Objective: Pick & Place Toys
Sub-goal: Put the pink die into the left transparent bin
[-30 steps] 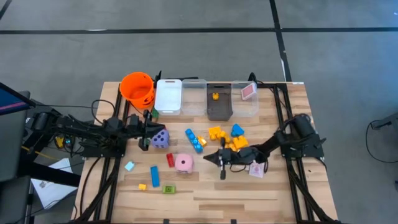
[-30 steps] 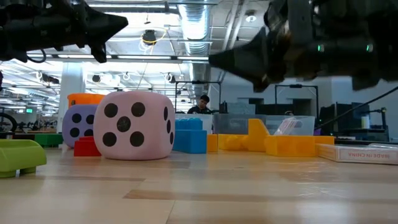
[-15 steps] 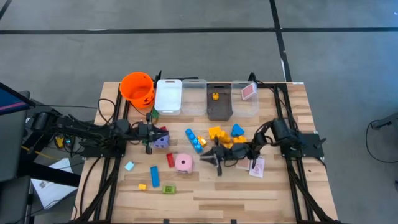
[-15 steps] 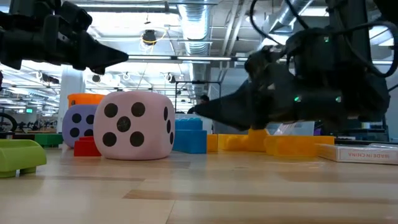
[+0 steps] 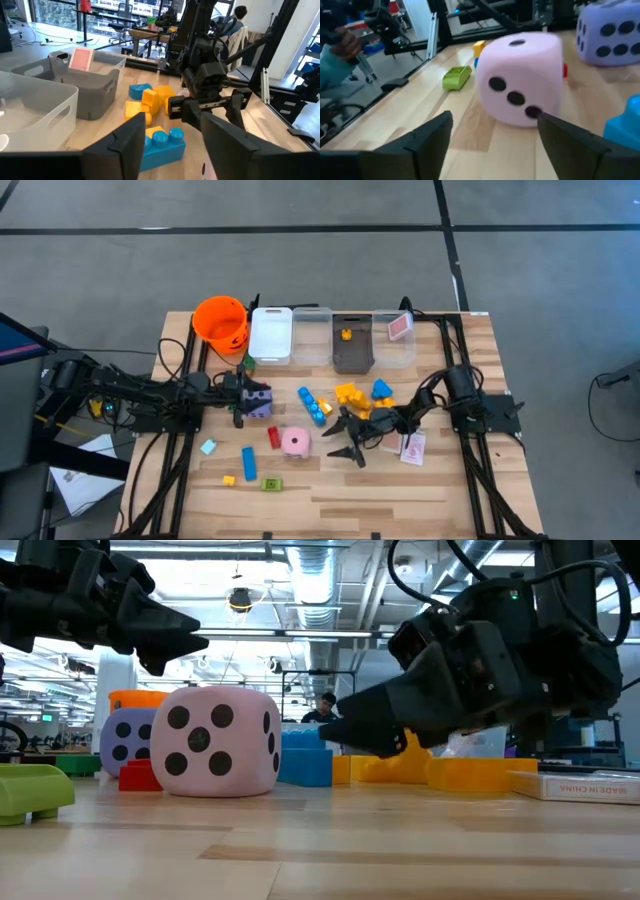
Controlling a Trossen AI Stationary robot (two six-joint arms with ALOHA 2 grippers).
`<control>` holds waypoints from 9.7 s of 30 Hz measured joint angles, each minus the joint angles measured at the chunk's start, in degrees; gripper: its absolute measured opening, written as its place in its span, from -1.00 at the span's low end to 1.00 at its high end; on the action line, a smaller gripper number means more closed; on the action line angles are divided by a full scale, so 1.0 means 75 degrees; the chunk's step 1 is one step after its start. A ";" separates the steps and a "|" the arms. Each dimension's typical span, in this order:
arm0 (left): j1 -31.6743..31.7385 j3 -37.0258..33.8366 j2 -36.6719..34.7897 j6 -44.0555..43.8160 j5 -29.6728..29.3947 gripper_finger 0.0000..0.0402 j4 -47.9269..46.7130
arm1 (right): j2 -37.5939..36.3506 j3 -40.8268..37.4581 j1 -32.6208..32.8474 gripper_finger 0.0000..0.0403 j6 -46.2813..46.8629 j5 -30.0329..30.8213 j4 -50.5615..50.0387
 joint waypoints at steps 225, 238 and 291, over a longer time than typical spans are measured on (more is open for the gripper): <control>-0.2279 0.0926 0.3973 -0.0939 -0.1191 -1.00 -0.0102 | -0.0902 0.2647 0.0511 0.99 -0.0443 0.3718 -0.5637; -0.2267 0.1525 0.5137 -0.0613 -0.1107 -1.00 0.0497 | -0.0902 0.2647 0.0511 0.99 -0.0443 0.3716 -0.5631; -0.2261 0.1604 0.1886 0.0864 -0.1578 -1.00 0.0678 | -0.2319 0.2664 0.0451 0.64 -0.1224 0.4574 -0.5467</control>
